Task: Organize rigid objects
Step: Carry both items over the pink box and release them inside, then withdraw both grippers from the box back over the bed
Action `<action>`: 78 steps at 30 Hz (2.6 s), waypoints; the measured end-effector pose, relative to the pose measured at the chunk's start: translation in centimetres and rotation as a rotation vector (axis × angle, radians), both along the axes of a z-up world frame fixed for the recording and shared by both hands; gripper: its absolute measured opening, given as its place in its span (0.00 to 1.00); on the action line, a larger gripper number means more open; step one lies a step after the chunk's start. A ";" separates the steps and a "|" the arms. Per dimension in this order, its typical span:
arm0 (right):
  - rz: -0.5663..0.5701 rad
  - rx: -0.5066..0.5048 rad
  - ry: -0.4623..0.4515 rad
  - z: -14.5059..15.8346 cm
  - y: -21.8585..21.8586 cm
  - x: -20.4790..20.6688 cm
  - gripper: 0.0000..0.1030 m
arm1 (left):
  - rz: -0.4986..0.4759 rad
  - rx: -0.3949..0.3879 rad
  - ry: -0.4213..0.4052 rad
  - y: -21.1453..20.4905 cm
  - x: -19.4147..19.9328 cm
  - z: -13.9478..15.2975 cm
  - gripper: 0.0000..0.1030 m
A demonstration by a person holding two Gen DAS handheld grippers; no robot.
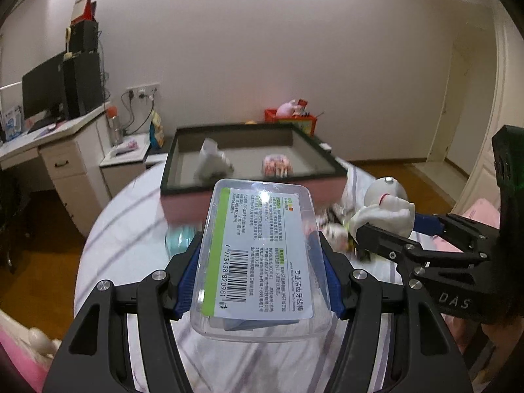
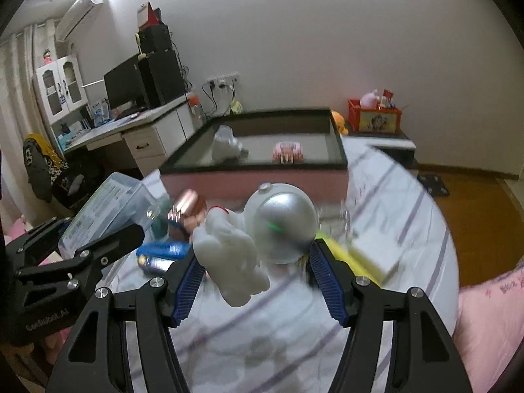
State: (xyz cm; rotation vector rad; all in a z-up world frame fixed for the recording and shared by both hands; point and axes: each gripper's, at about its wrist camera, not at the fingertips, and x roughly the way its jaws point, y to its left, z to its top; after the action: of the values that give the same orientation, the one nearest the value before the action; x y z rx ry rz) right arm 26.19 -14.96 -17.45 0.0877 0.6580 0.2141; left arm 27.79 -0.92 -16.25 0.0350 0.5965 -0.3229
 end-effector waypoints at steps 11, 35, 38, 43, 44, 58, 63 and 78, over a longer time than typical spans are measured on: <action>0.018 -0.017 -0.025 4.6 -0.4 10.7 0.64 | -0.001 0.091 -0.012 -2.1 12.5 4.6 0.62; 0.012 -0.071 0.386 -2.9 -1.4 31.5 0.65 | 0.024 0.271 0.291 -5.4 33.7 -3.4 0.66; -0.003 -0.100 0.384 -2.7 -1.3 31.6 0.66 | 0.072 0.267 0.274 -5.0 33.4 -3.4 0.78; -0.018 -0.070 0.335 -1.5 -1.6 30.1 0.79 | 0.091 0.215 0.241 -3.3 31.4 -1.9 0.90; -0.012 -0.058 0.326 -1.2 -1.7 29.8 0.79 | 0.092 0.211 0.221 -3.0 30.7 -1.3 0.90; 0.055 -0.045 -0.048 7.5 0.3 13.6 0.88 | 0.145 0.142 -0.123 0.2 12.0 7.3 1.00; 0.096 -0.052 -0.159 9.2 1.0 6.3 0.89 | 0.184 0.152 -0.234 0.2 4.1 8.7 1.00; -0.020 -0.105 -0.409 9.5 1.2 -9.9 0.89 | 0.246 0.087 -0.342 0.4 -10.1 8.7 1.00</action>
State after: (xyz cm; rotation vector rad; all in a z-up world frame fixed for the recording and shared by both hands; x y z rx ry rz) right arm 16.30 -13.75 -7.96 -0.0506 0.2602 0.1708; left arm 17.69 -0.49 -7.55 0.0981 0.2705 -0.0484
